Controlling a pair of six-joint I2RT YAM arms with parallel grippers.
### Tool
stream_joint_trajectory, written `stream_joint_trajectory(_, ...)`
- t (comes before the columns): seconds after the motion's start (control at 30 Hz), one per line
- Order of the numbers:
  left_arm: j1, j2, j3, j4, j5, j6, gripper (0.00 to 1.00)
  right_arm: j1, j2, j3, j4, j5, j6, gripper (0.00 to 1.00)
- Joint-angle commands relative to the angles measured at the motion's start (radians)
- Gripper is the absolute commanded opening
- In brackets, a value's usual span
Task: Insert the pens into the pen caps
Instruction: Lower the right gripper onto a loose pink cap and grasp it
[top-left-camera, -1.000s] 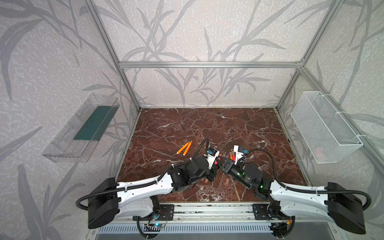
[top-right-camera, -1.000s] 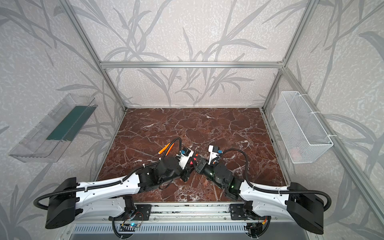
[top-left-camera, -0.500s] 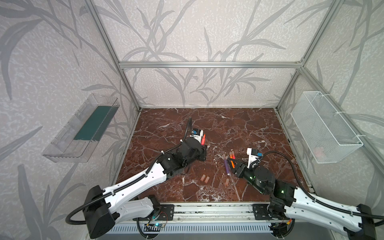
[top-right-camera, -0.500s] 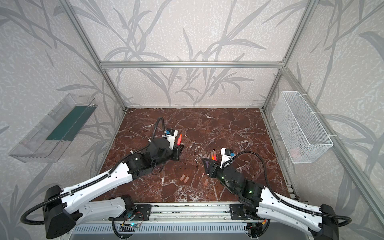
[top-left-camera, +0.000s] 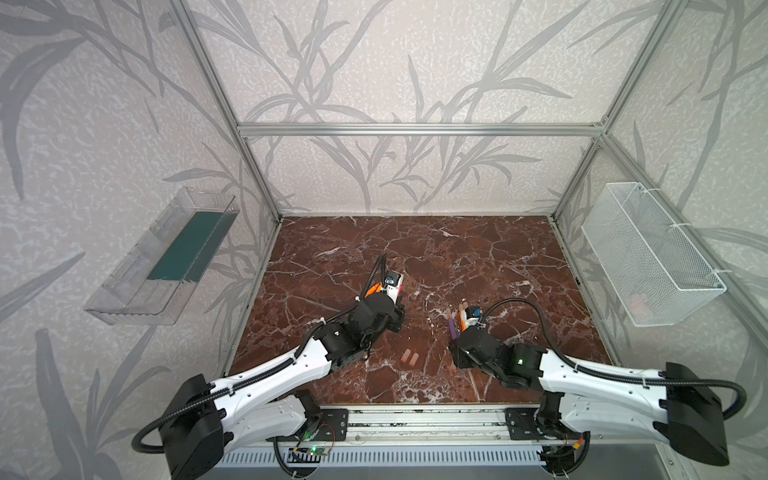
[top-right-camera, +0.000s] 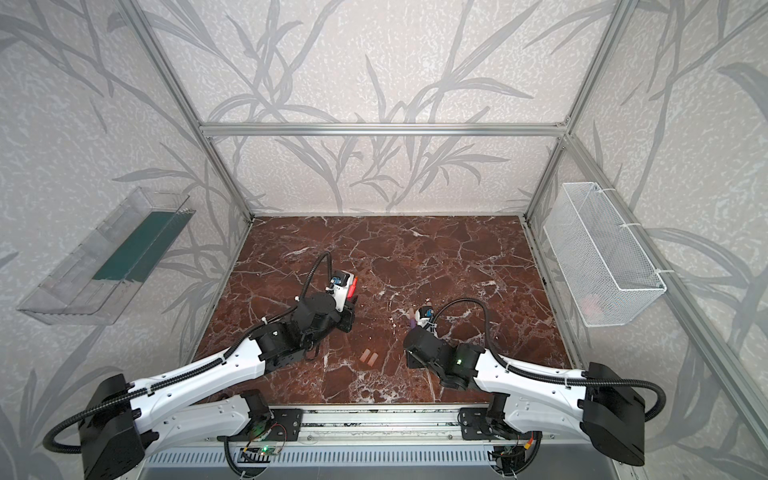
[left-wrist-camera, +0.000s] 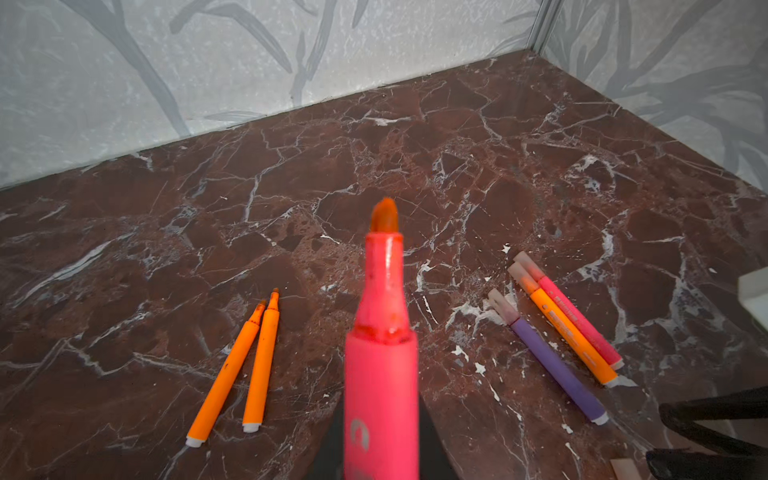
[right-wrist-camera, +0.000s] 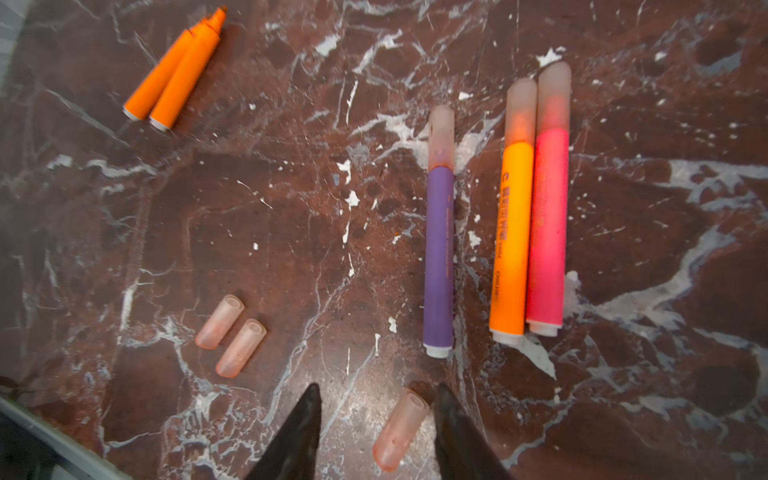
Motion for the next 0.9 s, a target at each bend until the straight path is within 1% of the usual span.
stream_joint_trajectory(0.0, -0.003, 0.032, -0.006, 0.112, -0.028, 0.08, 0.0, 0.014, 0.041, 0.017, -0.042, -0.014, -0.01, 0.42)
stream_joint_trajectory(0.13, -0.003, 0.095, 0.049, 0.066, -0.017, 0.081, 0.0, 0.051, 0.064, 0.015, -0.062, 0.004, 0.006, 0.41)
stream_joint_trajectory(0.23, -0.003, 0.114, 0.052, 0.067, -0.023, 0.079, 0.0, 0.084, 0.075, 0.027, -0.121, 0.044, 0.015, 0.4)
stream_joint_trajectory(0.37, -0.003, 0.119, 0.057, 0.068, -0.018, 0.076, 0.0, 0.088, 0.094, 0.012, -0.094, 0.02, 0.012, 0.4)
stream_joint_trajectory(0.53, -0.003, 0.109, 0.052, 0.065, -0.02, 0.077, 0.0, 0.096, 0.163, 0.04, -0.109, 0.027, 0.008, 0.39)
stream_joint_trajectory(0.63, -0.003, 0.107, 0.054, 0.068, -0.016, 0.076, 0.0, 0.103, 0.199, 0.045, -0.085, 0.016, 0.008, 0.38)
stream_joint_trajectory(0.87, -0.003, 0.109, 0.06, 0.062, -0.01, 0.076, 0.0, 0.122, 0.266, 0.065, -0.108, 0.043, 0.029, 0.34)
